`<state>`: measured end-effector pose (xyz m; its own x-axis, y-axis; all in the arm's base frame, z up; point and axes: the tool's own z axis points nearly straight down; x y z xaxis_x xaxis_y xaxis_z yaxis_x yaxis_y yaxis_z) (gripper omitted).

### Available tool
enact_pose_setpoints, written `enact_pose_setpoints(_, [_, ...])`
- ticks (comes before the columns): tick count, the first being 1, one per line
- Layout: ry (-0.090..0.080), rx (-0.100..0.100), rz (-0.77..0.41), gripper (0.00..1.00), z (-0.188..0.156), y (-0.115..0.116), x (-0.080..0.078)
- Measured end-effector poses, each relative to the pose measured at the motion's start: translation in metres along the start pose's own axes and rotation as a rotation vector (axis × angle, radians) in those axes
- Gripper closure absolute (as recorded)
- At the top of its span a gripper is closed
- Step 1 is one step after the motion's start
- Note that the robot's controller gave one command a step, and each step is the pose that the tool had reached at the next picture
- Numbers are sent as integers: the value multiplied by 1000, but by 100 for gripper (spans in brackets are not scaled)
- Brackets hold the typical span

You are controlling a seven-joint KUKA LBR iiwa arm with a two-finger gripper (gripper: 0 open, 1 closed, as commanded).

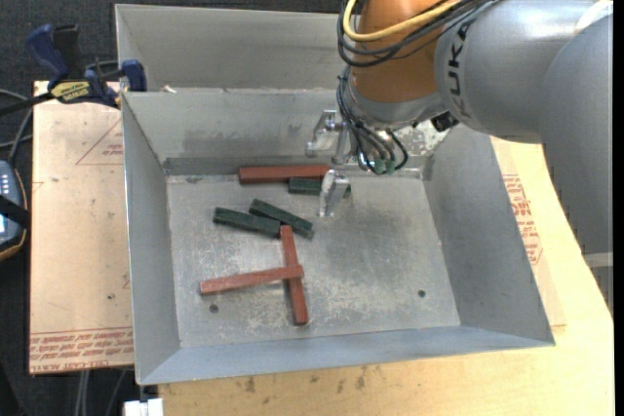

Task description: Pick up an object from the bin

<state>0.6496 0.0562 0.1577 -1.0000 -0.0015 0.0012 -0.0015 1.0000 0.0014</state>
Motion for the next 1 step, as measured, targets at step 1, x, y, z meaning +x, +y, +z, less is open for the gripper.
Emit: enact_pose_setpoints(1, [-3, 0, 1, 0, -1, 0, -1])
